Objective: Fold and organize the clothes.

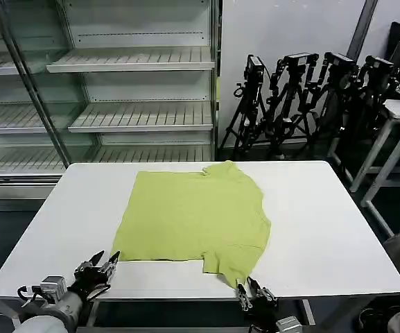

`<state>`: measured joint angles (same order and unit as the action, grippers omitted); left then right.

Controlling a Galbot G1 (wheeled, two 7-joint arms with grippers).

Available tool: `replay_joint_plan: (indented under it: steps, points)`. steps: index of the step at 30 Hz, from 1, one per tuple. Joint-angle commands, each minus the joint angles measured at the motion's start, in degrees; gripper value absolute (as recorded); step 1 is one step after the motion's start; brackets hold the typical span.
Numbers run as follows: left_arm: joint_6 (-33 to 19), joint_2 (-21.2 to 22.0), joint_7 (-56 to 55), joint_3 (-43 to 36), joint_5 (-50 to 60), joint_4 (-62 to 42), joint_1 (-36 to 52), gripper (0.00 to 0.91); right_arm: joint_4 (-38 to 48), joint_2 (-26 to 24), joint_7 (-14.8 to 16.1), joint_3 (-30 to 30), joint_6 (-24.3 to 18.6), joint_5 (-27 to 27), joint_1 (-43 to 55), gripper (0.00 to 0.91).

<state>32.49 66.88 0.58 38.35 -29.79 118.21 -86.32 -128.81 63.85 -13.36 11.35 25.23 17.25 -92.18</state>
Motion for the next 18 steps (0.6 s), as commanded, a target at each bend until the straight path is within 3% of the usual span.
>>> replay_joint_plan:
  steps: [1, 12, 18]
  points:
    - [-0.02, 0.05, 0.29, -0.03, -0.31, 0.27, 1.28, 0.01, -0.07, 0.05, 0.8, -0.18, -1.27, 1.5, 0.75, 0.0]
    - [-2.71, -0.01, 1.0, -0.26, -2.35, -0.27, 6.99, 0.01, 0.29, 0.37, 2.85, 2.98, -1.89, 2.58, 10.7, 0.0]
    - [-2.98, -0.39, 1.16, -1.66, -2.22, -3.09, 11.17, 0.01, 4.6, 0.7, 2.79, 2.16, -0.58, 3.2, 18.13, 0.0]
